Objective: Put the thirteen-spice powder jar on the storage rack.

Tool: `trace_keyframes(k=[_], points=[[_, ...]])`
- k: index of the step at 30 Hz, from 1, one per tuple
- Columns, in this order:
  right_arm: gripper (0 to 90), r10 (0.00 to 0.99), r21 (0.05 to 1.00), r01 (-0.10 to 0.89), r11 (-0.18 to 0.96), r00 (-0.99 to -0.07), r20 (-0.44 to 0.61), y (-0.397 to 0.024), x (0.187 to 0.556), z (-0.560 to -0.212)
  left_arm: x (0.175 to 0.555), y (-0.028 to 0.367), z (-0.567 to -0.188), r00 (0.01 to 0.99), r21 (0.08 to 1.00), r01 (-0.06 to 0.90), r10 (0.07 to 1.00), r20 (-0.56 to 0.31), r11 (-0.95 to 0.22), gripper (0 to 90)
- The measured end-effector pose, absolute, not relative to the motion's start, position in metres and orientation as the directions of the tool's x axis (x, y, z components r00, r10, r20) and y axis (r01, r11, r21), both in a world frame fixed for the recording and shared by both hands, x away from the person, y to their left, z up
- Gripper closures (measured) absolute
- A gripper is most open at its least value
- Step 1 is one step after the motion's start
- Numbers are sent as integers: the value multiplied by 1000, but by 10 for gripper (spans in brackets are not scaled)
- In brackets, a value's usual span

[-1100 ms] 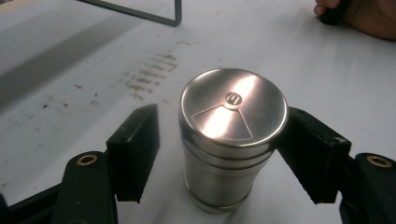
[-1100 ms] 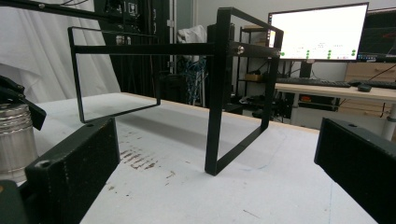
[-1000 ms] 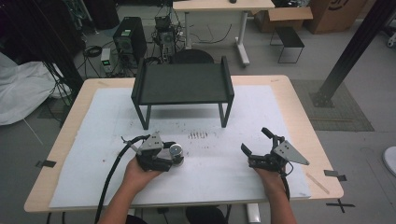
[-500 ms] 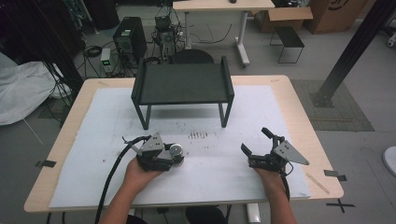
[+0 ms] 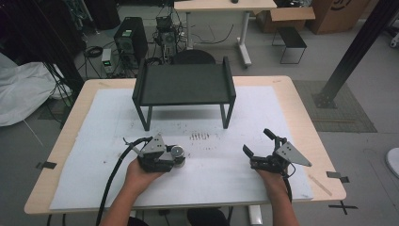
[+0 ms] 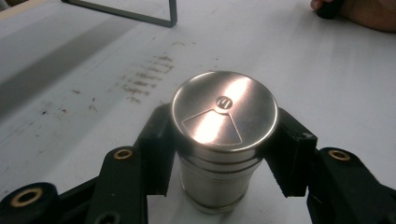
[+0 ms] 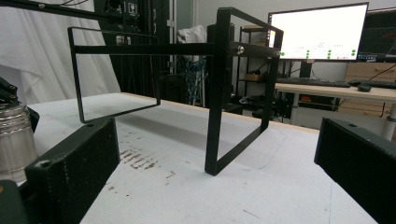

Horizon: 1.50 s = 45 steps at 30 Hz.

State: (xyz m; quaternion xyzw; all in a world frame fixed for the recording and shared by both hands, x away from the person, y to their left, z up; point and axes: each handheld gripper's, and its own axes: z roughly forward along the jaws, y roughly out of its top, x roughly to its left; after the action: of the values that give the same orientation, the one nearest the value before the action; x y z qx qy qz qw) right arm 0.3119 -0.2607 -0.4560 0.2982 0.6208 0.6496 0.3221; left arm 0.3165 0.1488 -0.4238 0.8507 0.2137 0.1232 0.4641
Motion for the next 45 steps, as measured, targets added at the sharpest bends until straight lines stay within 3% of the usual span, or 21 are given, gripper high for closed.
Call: trace_keyframes(k=[45], points=[[0, 788, 998, -51, -20, -616, -16, -261, 312, -456, 330, 176, -342, 841, 876, 302, 538, -60, -375, 490]])
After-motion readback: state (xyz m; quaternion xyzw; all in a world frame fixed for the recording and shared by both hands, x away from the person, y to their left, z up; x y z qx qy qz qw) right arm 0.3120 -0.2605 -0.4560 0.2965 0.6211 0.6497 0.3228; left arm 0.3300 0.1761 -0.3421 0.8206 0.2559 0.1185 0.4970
